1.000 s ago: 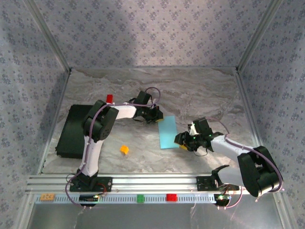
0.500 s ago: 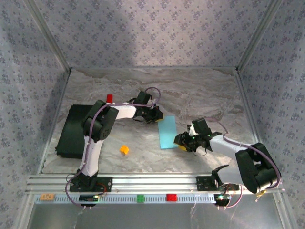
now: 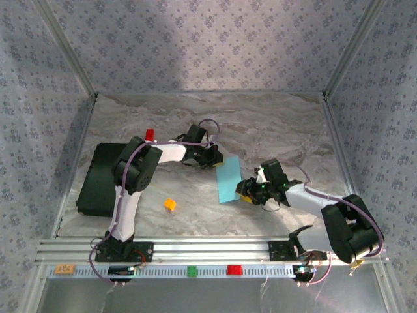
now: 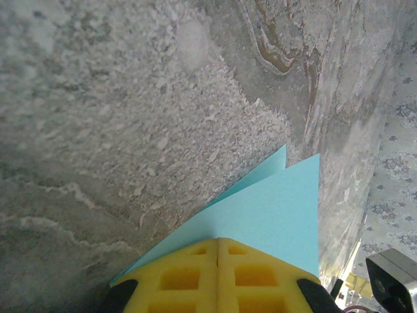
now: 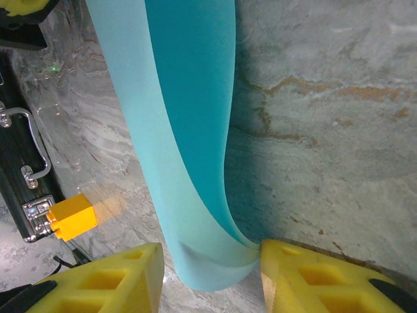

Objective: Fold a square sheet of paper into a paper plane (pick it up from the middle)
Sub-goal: Fold the triangle a second time at the center of the table.

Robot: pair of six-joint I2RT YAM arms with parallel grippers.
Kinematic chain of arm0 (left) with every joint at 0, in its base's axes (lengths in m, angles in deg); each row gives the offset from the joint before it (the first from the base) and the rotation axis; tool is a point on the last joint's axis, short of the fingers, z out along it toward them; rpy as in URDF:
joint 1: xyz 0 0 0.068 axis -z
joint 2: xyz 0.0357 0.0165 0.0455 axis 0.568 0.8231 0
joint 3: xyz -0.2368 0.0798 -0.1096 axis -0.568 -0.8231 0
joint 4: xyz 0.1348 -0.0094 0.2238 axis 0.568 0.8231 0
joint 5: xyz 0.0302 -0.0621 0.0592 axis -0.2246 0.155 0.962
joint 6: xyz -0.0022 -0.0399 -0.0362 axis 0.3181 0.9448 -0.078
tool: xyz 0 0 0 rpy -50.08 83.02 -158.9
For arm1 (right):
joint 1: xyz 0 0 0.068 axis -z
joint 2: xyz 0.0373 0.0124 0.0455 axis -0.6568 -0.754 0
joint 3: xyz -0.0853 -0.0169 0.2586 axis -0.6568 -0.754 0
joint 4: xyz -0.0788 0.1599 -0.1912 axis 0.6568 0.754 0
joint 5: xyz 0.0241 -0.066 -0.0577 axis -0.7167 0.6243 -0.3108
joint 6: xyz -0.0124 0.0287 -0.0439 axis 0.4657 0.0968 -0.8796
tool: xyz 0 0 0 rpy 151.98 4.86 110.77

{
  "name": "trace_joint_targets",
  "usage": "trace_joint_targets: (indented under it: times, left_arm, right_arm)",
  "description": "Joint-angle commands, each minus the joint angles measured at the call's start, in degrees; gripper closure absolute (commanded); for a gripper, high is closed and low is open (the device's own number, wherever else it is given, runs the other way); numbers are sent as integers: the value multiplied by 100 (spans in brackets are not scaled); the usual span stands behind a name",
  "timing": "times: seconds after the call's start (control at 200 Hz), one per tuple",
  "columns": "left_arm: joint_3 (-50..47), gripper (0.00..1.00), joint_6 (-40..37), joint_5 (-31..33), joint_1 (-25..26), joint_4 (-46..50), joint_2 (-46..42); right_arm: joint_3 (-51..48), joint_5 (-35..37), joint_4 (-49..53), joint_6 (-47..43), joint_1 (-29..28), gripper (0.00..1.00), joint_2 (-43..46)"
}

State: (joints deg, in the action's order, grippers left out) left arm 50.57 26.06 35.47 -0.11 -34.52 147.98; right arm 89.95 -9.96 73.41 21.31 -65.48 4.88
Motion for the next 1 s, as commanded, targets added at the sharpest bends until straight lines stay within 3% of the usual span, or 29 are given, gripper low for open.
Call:
trace_joint_targets:
  times: [0.0, 0.35, 0.78, 0.994]
  left_arm:
    - [-115, 98, -15, 228, 0, 457, 127]
    - [-56, 98, -40, 238, -5, 519, 137]
    - [-38, 98, -16, 225, 44, 528, 143]
    - [-3, 98, -29, 208, 40, 545, 143]
  right_arm:
    - [138, 122, 558, -84, -88, 56, 186]
    - [136, 123, 661, -49, -124, 56, 591]
    - [111, 501, 1100, -123, -179, 52, 301]
    - [29, 487, 828, -45, -194, 51, 192]
